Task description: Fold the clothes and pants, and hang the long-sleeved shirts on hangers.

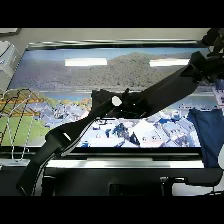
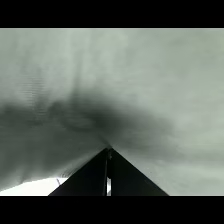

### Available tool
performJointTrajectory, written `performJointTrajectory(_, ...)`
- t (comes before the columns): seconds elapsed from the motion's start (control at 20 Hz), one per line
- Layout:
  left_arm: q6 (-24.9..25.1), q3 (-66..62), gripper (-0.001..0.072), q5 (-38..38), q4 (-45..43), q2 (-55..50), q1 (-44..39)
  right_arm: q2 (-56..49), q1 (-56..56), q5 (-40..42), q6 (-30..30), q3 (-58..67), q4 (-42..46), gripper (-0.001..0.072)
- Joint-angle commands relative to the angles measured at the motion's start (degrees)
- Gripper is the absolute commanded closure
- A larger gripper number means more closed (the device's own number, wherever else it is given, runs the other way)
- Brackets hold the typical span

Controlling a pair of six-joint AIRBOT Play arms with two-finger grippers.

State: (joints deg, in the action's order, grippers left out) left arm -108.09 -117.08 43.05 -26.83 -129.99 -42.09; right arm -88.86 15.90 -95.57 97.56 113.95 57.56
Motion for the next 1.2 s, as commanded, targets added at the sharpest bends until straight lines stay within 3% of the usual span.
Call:
performJointTrajectory(0.0, 6.36, -0.83, 0.0694, 9.4, 0.7, 1.68, 4.04, -0.15, -0.04, 0.35, -0.26, 0.2, 2.89, 0.068)
performJointTrajectory(0.15, 6.54, -0.81, 0.0694, 21.16, -13.07, 9.03, 11.61, -0.9, -0.68, 1.46, -0.24, 0.2, -2.84, 0.068)
performJointTrajectory(0.3, 6.56, -0.81, 0.0694, 26.6, -31.47, 20.48, 20.61, -1.81, -5.97, 5.81, 1.36, 0.2, -5.2, 0.068)
performJointTrajectory(0.4, 6.58, -0.81, 0.0694, 29.73, -38.36, 28.13, 27.17, -3.48, -11.85, 8.79, 3.3, 0.2, -4.96, 0.068)
performJointTrajectory(0.8, 6.73, -0.81, 0.0693, 37.16, -42.45, 44.85, 46.23, -17.14, -35.15, 23.37, 9.16, 0.2, -2.25, 0.068)
performJointTrajectory(1.15, 7.65, 1.57, 0.0692, 37.81, -42.42, 45.29, 48.76, -24.72, -40.87, 28.33, 12.87, 0.2, -2.25, 0.068)
